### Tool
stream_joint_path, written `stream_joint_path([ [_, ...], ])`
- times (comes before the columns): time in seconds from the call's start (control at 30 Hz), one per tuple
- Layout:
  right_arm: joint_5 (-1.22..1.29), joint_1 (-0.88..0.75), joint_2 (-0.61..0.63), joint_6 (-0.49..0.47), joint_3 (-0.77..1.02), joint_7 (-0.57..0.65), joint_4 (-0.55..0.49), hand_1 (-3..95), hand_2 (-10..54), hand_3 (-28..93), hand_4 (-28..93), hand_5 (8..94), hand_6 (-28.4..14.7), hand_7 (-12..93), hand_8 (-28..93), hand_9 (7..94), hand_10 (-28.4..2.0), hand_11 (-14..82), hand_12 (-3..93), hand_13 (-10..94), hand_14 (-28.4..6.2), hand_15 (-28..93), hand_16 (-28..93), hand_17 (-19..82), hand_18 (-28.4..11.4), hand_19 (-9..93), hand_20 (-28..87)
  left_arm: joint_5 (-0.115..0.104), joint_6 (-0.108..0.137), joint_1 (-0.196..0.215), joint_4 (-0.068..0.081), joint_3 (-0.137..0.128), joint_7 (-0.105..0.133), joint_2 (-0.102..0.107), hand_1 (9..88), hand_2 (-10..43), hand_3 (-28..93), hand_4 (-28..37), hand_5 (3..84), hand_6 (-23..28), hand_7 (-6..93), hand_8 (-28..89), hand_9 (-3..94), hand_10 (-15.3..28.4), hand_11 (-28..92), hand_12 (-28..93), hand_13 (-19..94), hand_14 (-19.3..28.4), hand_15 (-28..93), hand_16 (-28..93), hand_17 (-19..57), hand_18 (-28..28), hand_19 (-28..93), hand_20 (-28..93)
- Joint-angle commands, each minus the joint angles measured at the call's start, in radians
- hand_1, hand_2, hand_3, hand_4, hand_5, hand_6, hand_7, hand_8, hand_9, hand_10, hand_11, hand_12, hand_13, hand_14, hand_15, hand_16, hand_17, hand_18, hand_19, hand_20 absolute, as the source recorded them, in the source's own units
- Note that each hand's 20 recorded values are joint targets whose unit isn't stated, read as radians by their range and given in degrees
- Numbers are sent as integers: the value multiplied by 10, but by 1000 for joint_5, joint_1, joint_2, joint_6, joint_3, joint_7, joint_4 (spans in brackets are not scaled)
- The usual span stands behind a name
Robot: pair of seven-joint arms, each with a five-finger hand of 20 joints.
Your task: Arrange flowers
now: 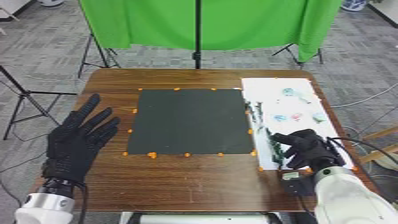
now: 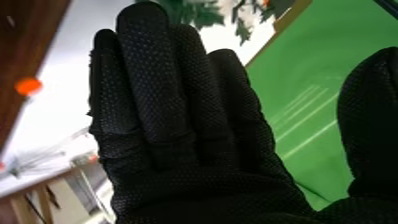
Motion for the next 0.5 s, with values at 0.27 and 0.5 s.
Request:
stream_joint_path([
  [0.27,-367,221,34,-185,-248,214,59,249,-36,655,-199,601,-80,154,-113,730,-197,248,154,725,-158,562,108,490,-202,925,-186,2,-15,0,4,-1,-9,1,208,63,741,-279,259,41,136,-99,227,168,163,131,140,225,265,6,-187,235,373,100],
  [0.5,-431,310,37,-261,-381,282,103,259,-39,649,-199,621,-79,153,-110,747,-192,248,155,747,-146,553,111,522,-185,932,-222,0,-6,5,-3,-7,-9,0,208,63,741,-278,259,41,136,-100,228,168,165,132,141,226,265,5,-187,236,375,95],
])
